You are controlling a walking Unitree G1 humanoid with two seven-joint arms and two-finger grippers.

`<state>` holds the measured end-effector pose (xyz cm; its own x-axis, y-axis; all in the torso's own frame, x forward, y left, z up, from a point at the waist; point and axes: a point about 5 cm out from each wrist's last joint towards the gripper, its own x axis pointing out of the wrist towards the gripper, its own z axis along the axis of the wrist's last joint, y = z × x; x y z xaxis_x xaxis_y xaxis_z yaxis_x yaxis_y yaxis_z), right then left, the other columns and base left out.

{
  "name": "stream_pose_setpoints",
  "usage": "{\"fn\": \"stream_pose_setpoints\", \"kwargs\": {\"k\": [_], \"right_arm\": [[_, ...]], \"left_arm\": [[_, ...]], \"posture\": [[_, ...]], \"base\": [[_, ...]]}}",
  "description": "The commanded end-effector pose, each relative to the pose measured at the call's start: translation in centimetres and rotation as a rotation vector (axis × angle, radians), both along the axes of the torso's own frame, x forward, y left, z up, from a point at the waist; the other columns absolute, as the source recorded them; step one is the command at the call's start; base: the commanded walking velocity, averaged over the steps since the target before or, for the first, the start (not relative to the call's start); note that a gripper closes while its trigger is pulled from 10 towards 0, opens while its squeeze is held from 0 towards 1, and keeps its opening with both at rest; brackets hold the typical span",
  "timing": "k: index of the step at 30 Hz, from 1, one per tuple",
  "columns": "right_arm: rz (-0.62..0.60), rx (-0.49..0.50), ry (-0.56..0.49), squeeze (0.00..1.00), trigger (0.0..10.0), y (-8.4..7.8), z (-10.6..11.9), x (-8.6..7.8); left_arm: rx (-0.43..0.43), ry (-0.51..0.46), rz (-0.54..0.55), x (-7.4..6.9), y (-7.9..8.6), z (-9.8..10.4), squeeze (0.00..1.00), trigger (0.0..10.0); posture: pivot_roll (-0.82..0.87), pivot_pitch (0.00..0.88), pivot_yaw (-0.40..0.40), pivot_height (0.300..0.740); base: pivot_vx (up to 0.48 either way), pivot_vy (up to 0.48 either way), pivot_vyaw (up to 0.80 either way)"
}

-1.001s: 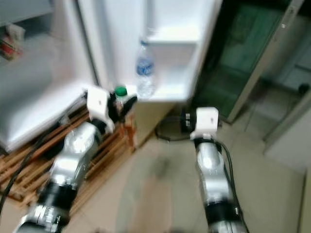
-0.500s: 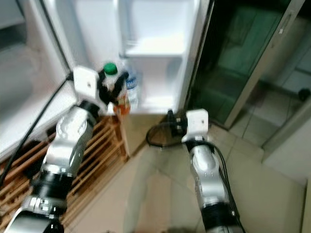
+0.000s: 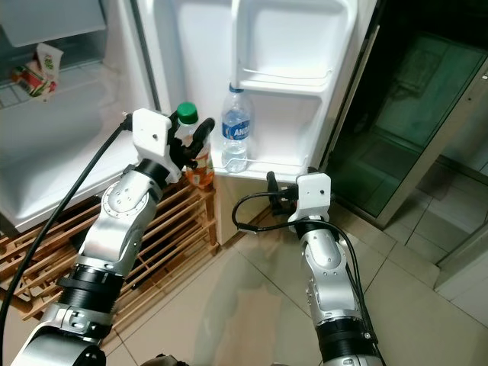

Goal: Restocking fridge

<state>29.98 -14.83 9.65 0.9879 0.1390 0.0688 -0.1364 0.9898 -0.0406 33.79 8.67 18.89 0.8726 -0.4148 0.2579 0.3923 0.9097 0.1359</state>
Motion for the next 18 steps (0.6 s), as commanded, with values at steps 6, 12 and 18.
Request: {"fn": "stream_pose_setpoints", "kwargs": {"k": [6,12,18], "right_arm": [[-0.002,-0.009,-0.087,0.00,10.0,0.1,1.8,-0.3],[-0.011,-0.020,-0.129,0.00,10.0,-0.2,2.9,-2.0],[-0.033,-0.022,-0.128,0.00,10.0,-0.6,3.1,-1.3]], "left_arm": [[-0.078,-0.017,0.042,0.3,0.9,1.0,0.00,10.0],[-0.050,-0.082,0.030,-0.2,0.6,2.0,0.00,10.0],[0.005,-0.151,-0.011,-0.3,-0.4,2.9,0.00,10.0]], "posture": [[-0.08,0.000,0.017,0.740],[-0.07,0.000,0.004,0.740],[-0.08,0.000,0.003,0.740]], "base": [[0.000,0.248,0.00],[0.000,0.480,0.00],[0.000,0.461,0.00]]}}
